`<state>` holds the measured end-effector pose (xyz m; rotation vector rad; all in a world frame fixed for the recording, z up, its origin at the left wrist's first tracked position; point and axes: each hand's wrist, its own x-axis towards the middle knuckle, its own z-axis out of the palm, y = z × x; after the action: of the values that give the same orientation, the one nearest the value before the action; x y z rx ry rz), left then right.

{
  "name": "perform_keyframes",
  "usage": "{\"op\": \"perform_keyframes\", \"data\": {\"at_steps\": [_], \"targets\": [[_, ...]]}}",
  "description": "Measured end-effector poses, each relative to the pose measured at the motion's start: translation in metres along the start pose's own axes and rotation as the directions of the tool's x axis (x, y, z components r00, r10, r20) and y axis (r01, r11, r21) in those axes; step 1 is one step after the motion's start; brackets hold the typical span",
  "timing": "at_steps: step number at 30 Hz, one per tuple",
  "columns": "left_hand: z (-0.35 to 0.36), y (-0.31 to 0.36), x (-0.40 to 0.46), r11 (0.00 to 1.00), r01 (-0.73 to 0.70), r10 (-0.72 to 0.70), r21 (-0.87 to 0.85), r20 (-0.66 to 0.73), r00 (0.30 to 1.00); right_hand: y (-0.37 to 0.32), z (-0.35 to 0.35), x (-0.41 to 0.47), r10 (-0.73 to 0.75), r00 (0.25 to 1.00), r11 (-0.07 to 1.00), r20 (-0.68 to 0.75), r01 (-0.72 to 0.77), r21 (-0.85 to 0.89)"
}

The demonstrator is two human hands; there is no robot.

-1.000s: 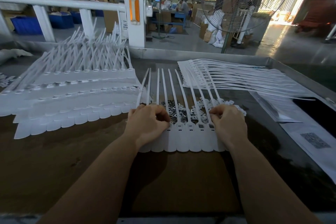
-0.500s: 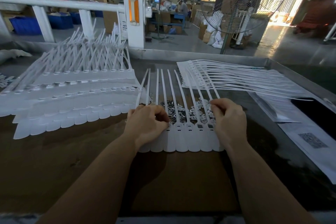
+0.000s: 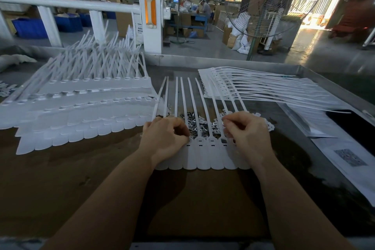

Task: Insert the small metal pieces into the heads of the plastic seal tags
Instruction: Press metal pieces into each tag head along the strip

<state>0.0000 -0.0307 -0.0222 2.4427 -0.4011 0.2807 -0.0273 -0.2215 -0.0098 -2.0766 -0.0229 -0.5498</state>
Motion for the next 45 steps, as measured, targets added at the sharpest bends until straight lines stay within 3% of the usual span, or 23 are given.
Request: {"op": "perform_keyframes", "data": {"at_steps": [5,11,18,27,32,38,45], "targets": [[0.000,-0.001,0.000,1.000,-0.003,0.003,0.006,0.007,1.000,0.001,0.000,0.000,0.036,0.999,0.998,0.028,-0.037,0.046],[0.000,-0.001,0.000,1.000,-0.001,0.001,0.003,0.011,1.000,0.002,0.000,0.000,-0.039,0.997,0.994,0.066,0.045,-0.098],[0.000,0.000,0.001,1.000,0.005,-0.005,0.003,0.012,1.000,0.002,-0.002,0.000,-0.067,0.990,0.991,0.127,0.081,-0.109],[0.001,0.001,0.000,1.000,0.011,-0.011,-0.010,0.005,1.000,0.001,-0.003,-0.004,-0.086,0.993,0.989,0.081,0.095,-0.117],[0.000,0.002,0.000,1.000,0.017,-0.017,-0.012,-0.010,1.000,-0.004,-0.010,0.002,-0.006,1.000,0.994,0.019,0.008,-0.105],[0.000,0.003,0.000,1.000,0.016,-0.016,-0.006,-0.011,1.000,0.000,-0.012,-0.003,0.010,0.992,0.987,0.123,0.010,-0.161],[-0.001,0.004,0.001,1.000,0.014,-0.014,-0.010,-0.004,1.000,0.006,-0.011,-0.008,-0.040,0.992,0.992,0.121,0.054,-0.112]]}}
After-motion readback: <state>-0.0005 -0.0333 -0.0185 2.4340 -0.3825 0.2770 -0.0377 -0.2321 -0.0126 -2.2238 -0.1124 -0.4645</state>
